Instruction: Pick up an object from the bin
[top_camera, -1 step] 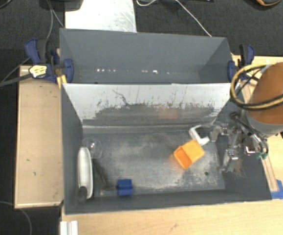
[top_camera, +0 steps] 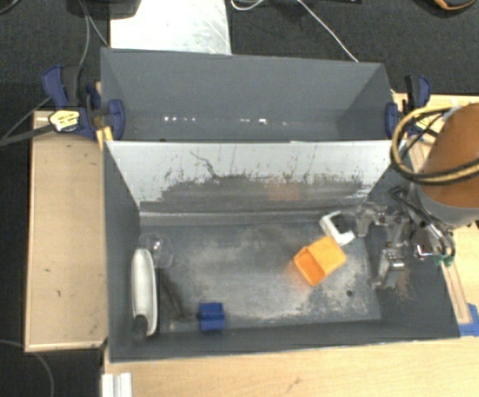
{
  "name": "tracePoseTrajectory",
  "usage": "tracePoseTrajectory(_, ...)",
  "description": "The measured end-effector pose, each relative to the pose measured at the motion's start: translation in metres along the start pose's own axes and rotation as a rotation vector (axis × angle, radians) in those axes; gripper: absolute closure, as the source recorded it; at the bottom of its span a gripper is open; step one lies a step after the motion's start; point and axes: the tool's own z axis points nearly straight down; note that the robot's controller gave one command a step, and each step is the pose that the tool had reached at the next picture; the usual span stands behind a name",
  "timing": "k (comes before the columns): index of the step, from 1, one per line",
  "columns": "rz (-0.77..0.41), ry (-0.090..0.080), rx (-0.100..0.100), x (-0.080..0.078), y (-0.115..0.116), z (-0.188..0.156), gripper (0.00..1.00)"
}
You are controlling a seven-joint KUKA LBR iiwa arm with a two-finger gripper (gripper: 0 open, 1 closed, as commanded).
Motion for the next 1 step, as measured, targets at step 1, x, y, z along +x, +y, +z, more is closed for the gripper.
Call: tracePoseTrajectory(1, -0.056, -0.003, 0.0, -0.017, 0.0169, 0.0593, 0.0)
